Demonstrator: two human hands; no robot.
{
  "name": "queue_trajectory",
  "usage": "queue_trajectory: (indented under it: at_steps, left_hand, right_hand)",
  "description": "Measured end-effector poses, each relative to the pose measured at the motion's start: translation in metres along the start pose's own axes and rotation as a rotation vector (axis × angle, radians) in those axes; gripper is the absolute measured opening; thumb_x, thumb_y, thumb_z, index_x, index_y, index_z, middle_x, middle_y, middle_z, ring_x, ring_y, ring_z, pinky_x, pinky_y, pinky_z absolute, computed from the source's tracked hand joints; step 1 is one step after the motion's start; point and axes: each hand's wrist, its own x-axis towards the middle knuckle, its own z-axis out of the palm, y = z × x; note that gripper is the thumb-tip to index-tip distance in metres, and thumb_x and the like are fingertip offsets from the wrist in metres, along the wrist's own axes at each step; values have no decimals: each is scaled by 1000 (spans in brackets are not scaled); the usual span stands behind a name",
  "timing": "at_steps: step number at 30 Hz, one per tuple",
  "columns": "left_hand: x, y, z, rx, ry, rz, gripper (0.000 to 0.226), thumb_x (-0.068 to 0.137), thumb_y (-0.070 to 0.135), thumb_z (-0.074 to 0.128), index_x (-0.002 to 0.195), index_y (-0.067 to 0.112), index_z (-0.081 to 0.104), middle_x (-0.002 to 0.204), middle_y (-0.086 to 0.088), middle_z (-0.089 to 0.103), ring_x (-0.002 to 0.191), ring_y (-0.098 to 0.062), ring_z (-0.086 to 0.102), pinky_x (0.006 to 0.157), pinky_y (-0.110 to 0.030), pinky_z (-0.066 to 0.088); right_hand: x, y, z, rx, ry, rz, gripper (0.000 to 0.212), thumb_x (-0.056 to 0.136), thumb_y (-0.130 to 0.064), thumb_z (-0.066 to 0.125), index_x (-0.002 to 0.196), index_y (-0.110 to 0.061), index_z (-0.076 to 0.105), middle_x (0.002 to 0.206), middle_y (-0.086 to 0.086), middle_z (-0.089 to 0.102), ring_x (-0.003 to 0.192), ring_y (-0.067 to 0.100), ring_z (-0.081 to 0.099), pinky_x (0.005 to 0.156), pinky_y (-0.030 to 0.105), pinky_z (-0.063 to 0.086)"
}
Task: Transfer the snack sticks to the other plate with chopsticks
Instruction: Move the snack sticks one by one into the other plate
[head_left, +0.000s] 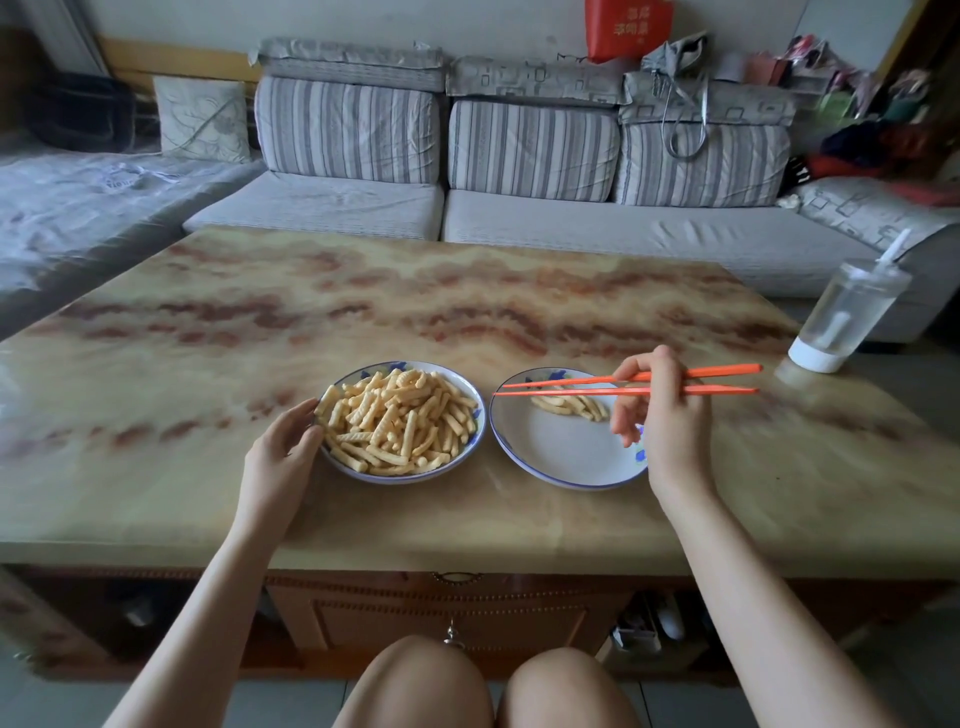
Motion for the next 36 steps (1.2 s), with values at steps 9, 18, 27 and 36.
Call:
queue_trajectory:
  at_steps: [9, 18, 27, 36]
  left_hand:
    - [0, -1, 0, 8, 3, -8, 36, 92, 11, 53, 126, 18, 60, 121, 1, 63, 109, -9, 55, 90, -23, 39]
    - [1, 0, 1, -11, 6, -3, 36, 91, 8, 54, 126, 15, 61, 120, 1, 63, 109, -8, 54, 91, -21, 37]
    - [0, 0, 0, -8, 3, -7, 35, 92, 10, 54, 126, 17, 61, 121, 1, 63, 110, -9, 55, 92, -23, 38]
    - [-1, 2, 0, 3, 10, -6, 35, 92, 11, 54, 126, 16, 61, 121, 1, 63, 108, -8, 54, 90, -22, 37]
  right_hand:
    - [-17, 2, 36, -35, -251, 10, 47, 105, -25, 31, 68, -6, 55, 36, 4, 49, 28, 16, 39, 34, 18, 30]
    - [-22, 7, 40, -142, -277, -29, 45, 103, -30, 34, 68, -11, 55, 40, 9, 51, 33, 21, 42, 38, 23, 35]
    - [-23, 7, 40, -73, -163, -18, 48, 105, -26, 31, 65, -10, 52, 37, 9, 47, 31, 20, 38, 37, 22, 32]
    - [-9, -5, 8, -13, 12, -49, 46, 104, -20, 31, 65, -7, 50, 38, 7, 46, 30, 17, 39, 35, 16, 29]
